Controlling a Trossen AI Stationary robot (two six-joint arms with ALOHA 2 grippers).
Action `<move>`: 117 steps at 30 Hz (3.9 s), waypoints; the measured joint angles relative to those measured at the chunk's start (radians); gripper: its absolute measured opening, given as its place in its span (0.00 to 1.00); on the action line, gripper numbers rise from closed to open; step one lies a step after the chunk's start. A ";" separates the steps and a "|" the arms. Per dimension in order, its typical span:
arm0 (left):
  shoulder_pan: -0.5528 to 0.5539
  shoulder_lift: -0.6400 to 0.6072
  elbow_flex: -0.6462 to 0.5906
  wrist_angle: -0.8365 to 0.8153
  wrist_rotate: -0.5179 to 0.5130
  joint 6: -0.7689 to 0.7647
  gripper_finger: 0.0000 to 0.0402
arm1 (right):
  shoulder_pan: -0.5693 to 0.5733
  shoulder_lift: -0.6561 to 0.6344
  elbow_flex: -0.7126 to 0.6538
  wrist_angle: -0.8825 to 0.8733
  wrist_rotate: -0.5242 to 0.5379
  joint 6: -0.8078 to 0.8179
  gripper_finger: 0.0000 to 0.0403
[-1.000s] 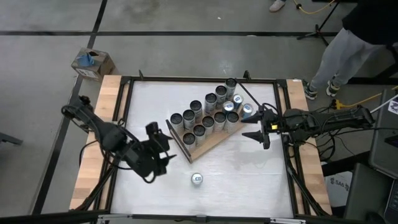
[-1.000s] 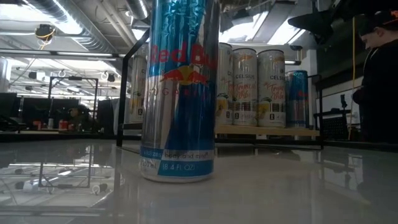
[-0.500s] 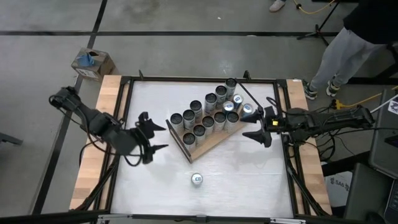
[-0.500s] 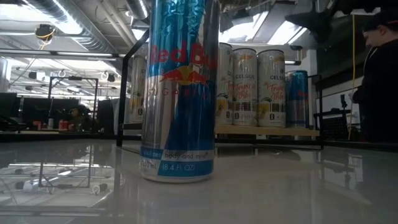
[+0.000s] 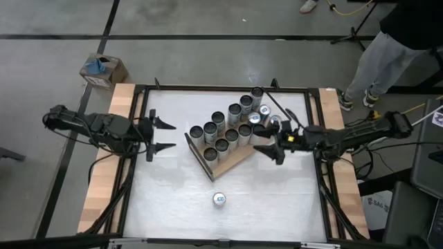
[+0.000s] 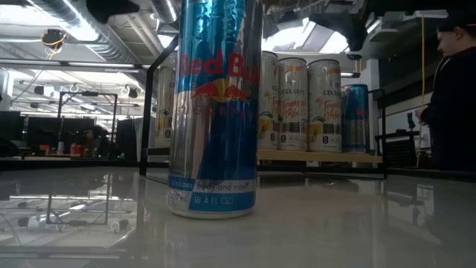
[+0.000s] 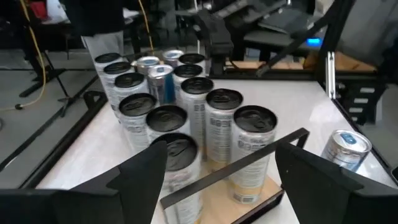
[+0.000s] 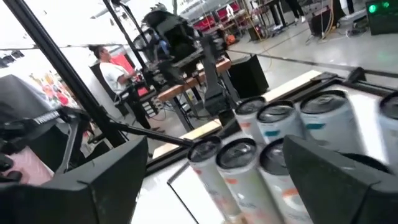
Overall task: Place canned beverage on shelf
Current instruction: Put the blue soda can on the shelf
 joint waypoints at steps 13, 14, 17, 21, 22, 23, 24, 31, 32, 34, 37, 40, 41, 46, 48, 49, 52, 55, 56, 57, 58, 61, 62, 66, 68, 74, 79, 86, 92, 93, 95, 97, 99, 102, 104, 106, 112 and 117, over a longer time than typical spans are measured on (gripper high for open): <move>0.090 -0.391 -0.311 0.060 0.136 0.031 0.72 | 0.277 0.267 0.107 0.082 0.379 -0.002 0.89; 0.090 -0.418 -0.334 0.061 0.137 0.028 0.72 | 0.299 0.289 0.123 0.081 0.408 -0.002 0.89; 0.090 -0.490 -0.396 0.073 0.138 0.024 0.72 | 0.351 0.356 0.171 0.081 0.491 -0.002 0.89; 0.090 -0.570 -0.441 0.080 0.138 0.024 0.72 | 0.412 0.448 0.236 0.079 0.590 -0.002 0.89; 0.090 -0.587 -0.450 0.078 0.138 0.024 0.72 | 0.426 0.472 0.252 0.078 0.615 -0.002 0.89; 0.090 -0.593 -0.459 0.081 0.137 0.024 0.72 | 0.439 0.495 0.272 0.077 0.638 -0.002 0.89; 0.090 -0.591 -0.463 0.082 0.138 0.026 0.72 | 0.451 0.518 0.292 0.072 0.662 -0.002 0.89; 0.090 -0.591 -0.486 0.072 0.168 0.050 0.72 | 0.520 0.667 0.445 -0.004 0.787 -0.002 0.89; 0.090 -0.591 -0.486 0.078 0.168 0.050 0.72 | 0.528 0.687 0.466 -0.007 0.803 -0.002 0.89; 0.090 -0.591 -0.486 0.072 0.166 0.057 0.72 | 0.543 0.728 0.505 -0.019 0.831 -0.002 0.89; 0.090 -0.591 -0.486 0.045 0.166 0.057 0.72 | 0.562 0.786 0.558 -0.020 0.872 -0.002 0.89; 0.090 -0.591 -0.486 -0.012 0.160 0.037 0.72 | 0.581 0.831 0.600 -0.019 0.903 0.000 0.89; 0.090 -0.591 -0.486 -0.039 0.150 0.015 0.72 | 0.587 0.843 0.614 -0.019 0.912 0.000 0.89; 0.090 -0.591 -0.485 -0.062 0.067 -0.084 0.72 | 0.612 0.888 0.665 -0.019 0.952 0.001 0.89; 0.090 -0.591 -0.485 -0.062 0.055 -0.104 0.72 | 0.613 0.901 0.680 -0.017 0.954 0.002 0.89; 0.090 -0.591 -0.485 -0.062 0.056 -0.105 0.72 | 0.613 0.906 0.686 -0.016 0.952 0.004 0.89; 0.090 -0.591 -0.485 -0.062 0.070 -0.104 0.72 | 0.616 0.922 0.696 -0.017 0.942 0.010 0.89; 0.090 -0.591 -0.485 -0.065 0.094 -0.102 0.72 | 0.616 0.925 0.698 -0.019 0.935 0.012 0.89; 0.090 -0.591 -0.485 -0.065 0.102 -0.101 0.72 | 0.616 0.925 0.698 -0.019 0.932 0.013 0.89; 0.090 -0.591 -0.489 -0.063 0.109 -0.096 0.72 | 0.616 0.925 0.698 -0.017 0.932 0.013 0.89; 0.090 -0.591 -0.497 -0.061 0.109 -0.089 0.72 | 0.616 0.925 0.698 -0.015 0.934 0.013 0.89; 0.090 -0.591 -0.534 -0.057 0.109 -0.082 0.72 | 0.616 0.925 0.698 -0.017 0.936 0.013 0.89; 0.090 -0.591 -0.547 -0.050 0.110 -0.082 0.72 | 0.617 0.925 0.698 -0.016 0.936 0.013 0.89; 0.089 -0.591 -0.555 -0.028 0.113 -0.060 0.72 | 0.616 0.925 0.698 -0.019 0.936 0.026 0.89; 0.089 -0.591 -0.555 -0.031 0.111 -0.049 0.72 | 0.616 0.925 0.698 -0.019 0.936 0.027 0.89; 0.089 -0.591 -0.555 -0.038 0.121 -0.044 0.72 | 0.616 0.925 0.698 -0.026 0.936 0.028 0.89; 0.089 -0.591 -0.574 0.043 0.140 0.031 0.72 | 0.616 0.925 0.698 -0.026 0.936 0.028 0.89; 0.089 -0.591 -0.629 0.248 0.135 0.179 0.72 | 0.616 0.925 0.698 -0.028 0.936 0.028 0.89; 0.089 -0.591 -0.630 0.249 0.162 0.165 0.72 | 0.615 0.925 0.698 -0.032 0.936 0.028 0.89; 0.089 -0.591 -0.630 0.249 0.162 0.156 0.72 | 0.615 0.925 0.698 -0.032 0.936 0.028 0.89; 0.089 -0.591 -0.630 0.249 0.162 0.131 0.72 | 0.615 0.925 0.698 -0.032 0.934 0.028 0.89; 0.089 -0.591 -0.630 0.249 0.158 0.098 0.72 | 0.615 0.925 0.698 -0.032 0.913 0.028 0.89; 0.089 -0.591 -0.630 0.249 0.154 0.059 0.72 | 0.615 0.925 0.698 -0.033 0.884 0.028 0.89; 0.089 -0.590 -0.630 0.249 0.156 0.020 0.72 | 0.615 0.925 0.698 -0.045 0.859 0.028 0.89; 0.089 -0.590 -0.630 0.249 0.161 -0.043 0.72 | 0.615 0.925 0.697 -0.051 0.857 0.028 0.89; 0.089 -0.590 -0.630 0.250 0.160 -0.120 0.72 | 0.615 0.924 0.697 -0.055 0.857 0.028 0.89; 0.089 -0.590 -0.630 0.250 0.157 -0.183 0.72 | 0.615 0.924 0.697 -0.056 0.857 0.028 0.89; 0.089 -0.590 -0.631 0.250 0.156 -0.181 0.72 | 0.615 0.924 0.697 -0.056 0.864 0.028 0.89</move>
